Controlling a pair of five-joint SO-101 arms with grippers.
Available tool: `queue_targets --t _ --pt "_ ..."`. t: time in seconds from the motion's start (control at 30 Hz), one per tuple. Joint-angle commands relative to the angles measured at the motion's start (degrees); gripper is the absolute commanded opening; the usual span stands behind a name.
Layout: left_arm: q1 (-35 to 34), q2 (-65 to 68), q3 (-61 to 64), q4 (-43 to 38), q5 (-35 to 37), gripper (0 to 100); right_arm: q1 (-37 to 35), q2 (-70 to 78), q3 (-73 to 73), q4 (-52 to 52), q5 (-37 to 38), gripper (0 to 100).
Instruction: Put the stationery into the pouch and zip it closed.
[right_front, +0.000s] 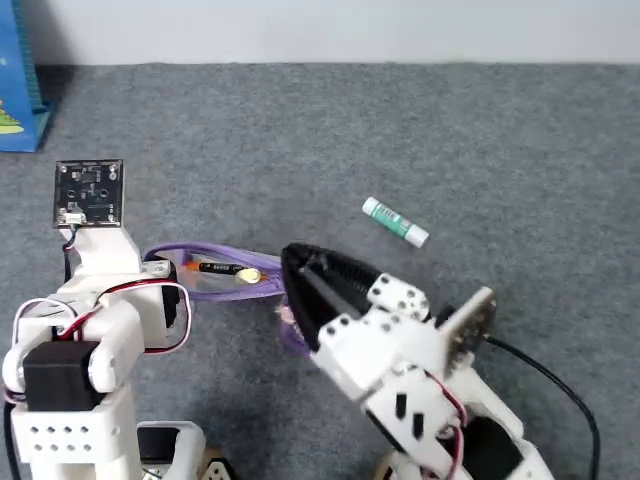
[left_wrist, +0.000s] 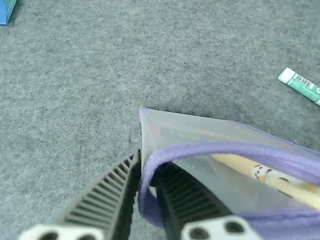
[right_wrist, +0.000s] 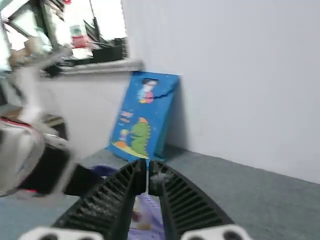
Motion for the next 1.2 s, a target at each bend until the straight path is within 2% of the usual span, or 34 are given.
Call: queue_targets --t 0.0,0.17,0.33,0.5,0.6,0.7,0.8,0.93,1.07,1.17 --pt "-0.35 -1.05 -0.40 -0.88 0.26 1 -7.25 0.04 -4.75 1.63 -1.67 0.9" --pt "-0.35 -1.05 -0.31 -0.88 0.26 1 -9.01 0.13 -2.37 -0.40 -1.85 0.9" --pt "-0.35 -1.05 -0.31 -0.88 0.26 1 -9.01 0.40 1.05 -6.81 -1.85 0.9" --pt "-0.35 -1.05 -0.31 -0.88 0.26 1 -8.48 6.81 3.69 -9.10 -1.49 0.9" --pt "-0.35 -1.05 -0.31 -0.79 0.26 1 -3.56 12.00 3.43 -9.10 -1.49 0.9" --pt "-0.35 -1.05 -0.31 -0.79 0.26 1 5.05 14.81 2.90 -7.96 -1.41 0.8" --pt "-0.35 -1.05 -0.31 -0.79 0.26 1 10.33 13.49 1.93 -2.68 -1.41 0.8" --pt "-0.35 -1.05 -0.31 -0.88 0.26 1 8.48 7.16 0.18 3.03 -1.41 0.8" --pt "-0.35 -1.05 -0.31 -0.79 0.26 1 2.68 0.75 0.00 2.86 -1.41 0.8" --pt "-0.35 -1.05 -0.31 -0.70 0.26 1 0.92 -1.54 0.44 1.45 -1.76 0.8"
